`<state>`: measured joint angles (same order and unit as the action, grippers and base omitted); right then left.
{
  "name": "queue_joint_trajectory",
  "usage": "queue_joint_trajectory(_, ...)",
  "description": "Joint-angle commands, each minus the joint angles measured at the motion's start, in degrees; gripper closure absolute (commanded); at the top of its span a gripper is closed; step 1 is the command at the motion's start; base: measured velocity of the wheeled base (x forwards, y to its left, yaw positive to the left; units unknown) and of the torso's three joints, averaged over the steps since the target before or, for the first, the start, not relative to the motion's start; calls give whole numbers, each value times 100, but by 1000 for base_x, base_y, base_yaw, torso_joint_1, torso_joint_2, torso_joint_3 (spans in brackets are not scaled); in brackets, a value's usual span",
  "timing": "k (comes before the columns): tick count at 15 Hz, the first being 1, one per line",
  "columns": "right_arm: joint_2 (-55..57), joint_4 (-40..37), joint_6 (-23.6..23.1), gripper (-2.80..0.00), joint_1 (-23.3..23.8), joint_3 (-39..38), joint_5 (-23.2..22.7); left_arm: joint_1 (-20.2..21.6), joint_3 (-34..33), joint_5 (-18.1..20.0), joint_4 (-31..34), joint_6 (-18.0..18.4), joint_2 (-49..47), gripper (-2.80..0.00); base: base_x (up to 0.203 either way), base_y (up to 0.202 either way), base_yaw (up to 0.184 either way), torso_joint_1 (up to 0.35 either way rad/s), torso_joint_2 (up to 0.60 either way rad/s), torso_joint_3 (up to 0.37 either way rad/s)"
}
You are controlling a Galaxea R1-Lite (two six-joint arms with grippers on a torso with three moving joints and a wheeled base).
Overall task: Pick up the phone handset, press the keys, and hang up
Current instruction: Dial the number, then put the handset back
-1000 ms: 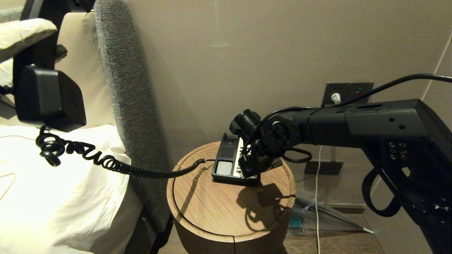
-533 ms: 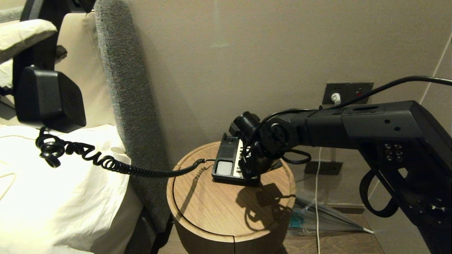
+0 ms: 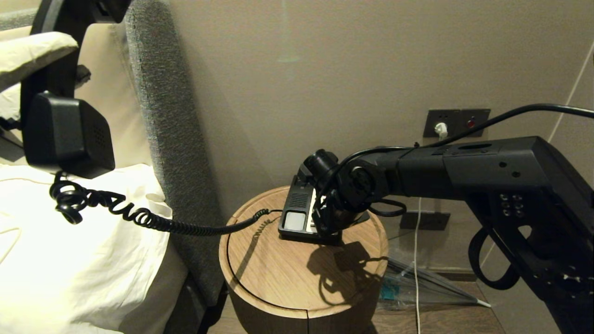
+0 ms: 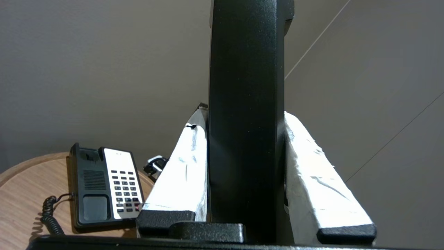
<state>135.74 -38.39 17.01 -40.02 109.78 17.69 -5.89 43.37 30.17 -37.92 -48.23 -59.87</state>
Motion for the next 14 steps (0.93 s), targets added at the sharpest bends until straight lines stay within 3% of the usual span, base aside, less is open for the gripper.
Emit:
queue_joint_trajectory(1,15,-20,12,0,-6,0,-2,0,-29,15,-22,-29,-7,0,0,0,0,0,0,0)
queue_joint_trajectory(8,-776,-82,30,0,-6,9,-15,-4,-206,21,-169,-10,-52,0,0,0,0,0,0,0)
queue_joint_trajectory(10,-1088,-104,59,0,3,-5,-17,-9,-427,152,-409,161,-48,0,0,0,0,0,0,0)
queue_joint_trajectory(13,-1796,-55,185,0,180,7,-24,-140,-365,481,-239,1199,-201,0,0,0,0,0,0,0)
queue_joint_trajectory(14,-2099,-40,266,0,279,8,-45,-330,-238,477,-61,1793,-426,0,0,0,0,0,0,0)
